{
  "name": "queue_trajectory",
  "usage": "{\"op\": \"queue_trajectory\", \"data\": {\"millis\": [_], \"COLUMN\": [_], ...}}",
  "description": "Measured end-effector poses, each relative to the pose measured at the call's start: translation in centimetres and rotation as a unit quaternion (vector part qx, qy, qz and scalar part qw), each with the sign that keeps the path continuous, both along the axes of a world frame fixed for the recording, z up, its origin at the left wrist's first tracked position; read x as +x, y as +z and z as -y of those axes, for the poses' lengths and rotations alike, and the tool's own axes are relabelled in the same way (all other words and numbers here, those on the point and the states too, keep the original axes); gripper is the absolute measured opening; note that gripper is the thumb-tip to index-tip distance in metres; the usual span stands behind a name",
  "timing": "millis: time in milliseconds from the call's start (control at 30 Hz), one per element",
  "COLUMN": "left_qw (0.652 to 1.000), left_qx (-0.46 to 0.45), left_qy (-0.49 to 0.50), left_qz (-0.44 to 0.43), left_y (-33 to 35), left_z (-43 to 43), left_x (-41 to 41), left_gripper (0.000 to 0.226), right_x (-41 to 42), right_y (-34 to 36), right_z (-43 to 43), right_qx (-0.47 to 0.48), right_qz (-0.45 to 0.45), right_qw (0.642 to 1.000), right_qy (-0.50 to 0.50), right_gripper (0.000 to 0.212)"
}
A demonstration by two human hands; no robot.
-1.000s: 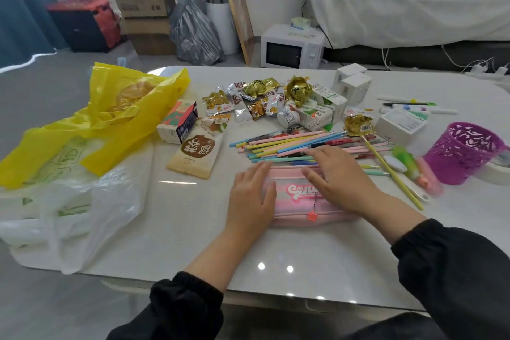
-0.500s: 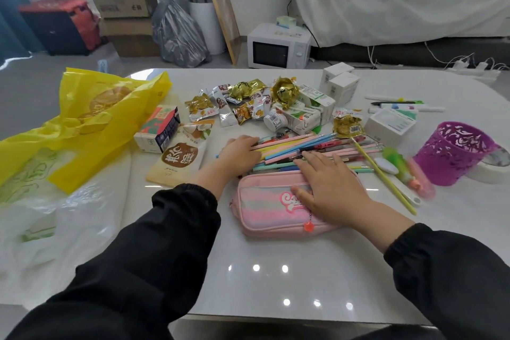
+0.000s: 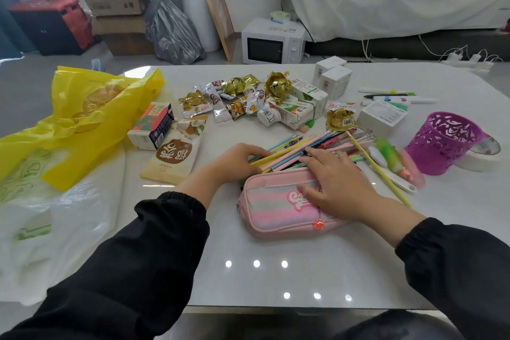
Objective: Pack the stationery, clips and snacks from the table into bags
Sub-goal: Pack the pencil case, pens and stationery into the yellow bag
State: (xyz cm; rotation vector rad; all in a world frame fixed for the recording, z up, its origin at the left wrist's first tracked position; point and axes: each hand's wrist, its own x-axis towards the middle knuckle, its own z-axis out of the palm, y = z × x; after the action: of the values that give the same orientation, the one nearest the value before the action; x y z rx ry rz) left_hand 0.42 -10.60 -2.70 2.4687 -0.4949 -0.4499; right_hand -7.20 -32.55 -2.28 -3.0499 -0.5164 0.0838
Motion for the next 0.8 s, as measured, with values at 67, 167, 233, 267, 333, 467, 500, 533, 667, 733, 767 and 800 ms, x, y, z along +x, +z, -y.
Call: {"op": "queue_trajectory", "data": {"millis": [67,167,233,267,333,467,500,533,667,733,767,800], "left_qw": [1.000,0.999,0.997,0.997,0.997,0.995,0.996,0.996,0.998,0.998,0.997,0.997], "left_qx": [0.009,0.019,0.020,0.009,-0.024,-0.043,-0.040,-0.035,0.006,0.024,0.027,0.020], "left_qy": [-0.012,-0.040,-0.058,-0.059,-0.043,-0.019,-0.018,-0.014,-0.031,-0.055,-0.063,-0.066], "left_qz": [-0.009,-0.026,-0.043,-0.051,-0.066,-0.085,-0.082,-0.079,-0.053,-0.034,-0.024,-0.017], "left_y": [0.1,0.2,0.4,0.4,0.4,0.1,-0.1,-0.2,-1.0,-1.5,-1.6,-1.8], "left_z": [-0.2,-0.5,-0.6,-0.7,-0.6,0.6,1.0,1.4,2.0,2.0,1.9,1.9], "left_x": [-0.2,-0.3,-0.4,-0.4,-0.3,0.1,0.4,0.7,1.8,2.1,2.2,2.4], "left_gripper": [0.048,0.051,0.052,0.052,0.051,0.051,0.052,0.053,0.058,0.054,0.051,0.049], "right_x": [-0.2,0.2,1.5,2.5,5.1,11.1,12.3,13.3,15.9,16.9,17.4,17.7], "right_y": [0.2,1.1,1.8,2.2,2.5,2.2,2.0,1.8,0.9,0.9,1.0,1.1], "right_z": [0.2,0.2,0.2,0.2,0.4,1.1,1.2,1.2,0.5,0.2,0.1,0.1], "right_qx": [0.015,0.107,0.174,0.190,0.186,0.166,0.167,0.166,0.164,0.173,0.173,0.171], "right_qz": [0.002,0.009,0.041,0.057,0.069,0.029,0.011,-0.005,-0.021,-0.004,-0.001,-0.003], "right_qw": [1.000,0.994,0.983,0.979,0.976,0.968,0.965,0.963,0.965,0.965,0.966,0.967], "right_qy": [0.010,-0.006,-0.031,-0.047,-0.085,-0.184,-0.203,-0.214,-0.206,-0.197,-0.192,-0.188], "right_gripper": [0.086,0.070,0.055,0.050,0.052,0.089,0.101,0.110,0.116,0.112,0.111,0.109]}}
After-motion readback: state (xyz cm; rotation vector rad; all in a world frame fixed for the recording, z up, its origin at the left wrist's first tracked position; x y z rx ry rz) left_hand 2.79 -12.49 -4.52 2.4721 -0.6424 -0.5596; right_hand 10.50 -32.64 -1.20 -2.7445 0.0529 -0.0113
